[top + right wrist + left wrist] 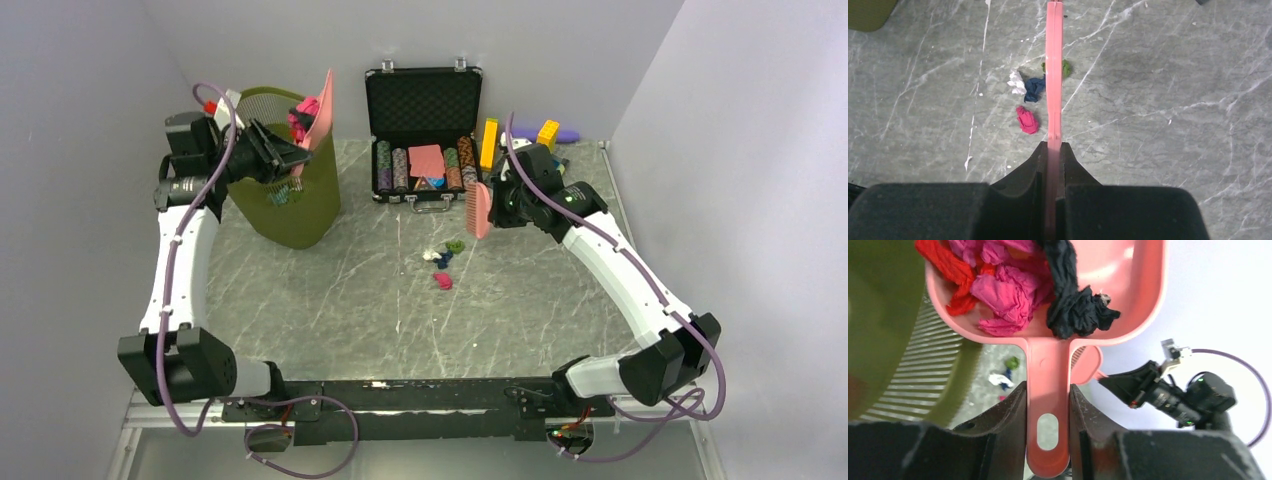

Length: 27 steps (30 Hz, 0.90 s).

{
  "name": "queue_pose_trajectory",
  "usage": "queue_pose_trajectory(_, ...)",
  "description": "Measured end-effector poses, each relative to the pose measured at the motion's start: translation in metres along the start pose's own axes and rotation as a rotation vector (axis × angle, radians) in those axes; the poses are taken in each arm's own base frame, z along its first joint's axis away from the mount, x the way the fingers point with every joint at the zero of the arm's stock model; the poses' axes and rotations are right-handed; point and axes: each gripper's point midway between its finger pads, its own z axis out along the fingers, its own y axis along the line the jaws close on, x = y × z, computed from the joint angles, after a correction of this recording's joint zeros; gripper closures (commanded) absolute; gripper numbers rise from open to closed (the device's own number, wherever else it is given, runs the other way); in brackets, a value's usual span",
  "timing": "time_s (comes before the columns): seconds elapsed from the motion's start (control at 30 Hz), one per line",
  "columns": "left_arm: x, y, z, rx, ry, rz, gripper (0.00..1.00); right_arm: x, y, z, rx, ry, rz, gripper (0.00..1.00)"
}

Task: Sweep away the paper scraps from the table

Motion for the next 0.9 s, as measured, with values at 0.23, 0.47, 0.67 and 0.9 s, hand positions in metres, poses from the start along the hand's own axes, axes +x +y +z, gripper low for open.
queue_pose_trajectory(0.23,0.007,0.026,0.002,0.133,0.027,-0.298,1.00,0.001,0.002,-0.004,-0.015,-0.010,0.012,1.00)
queue_pose_trajectory(0.47,-0.001,0.008,-0.024,0.255,-0.023,-0.340,1.00,0.003,0.004,-0.003,-0.031,-0.011,0.020,1.00)
queue_pose_trajectory(0.67,-0.010,0.017,-0.036,0.309,-0.070,-0.417,1.00,0.003,0.004,-0.002,-0.032,-0.014,0.020,1.00)
queue_pose_trajectory(0.9,-0.017,0.019,-0.045,0.395,-0.102,-0.489,1.00,0.003,0.004,-0.005,-0.035,-0.025,0.021,1.00)
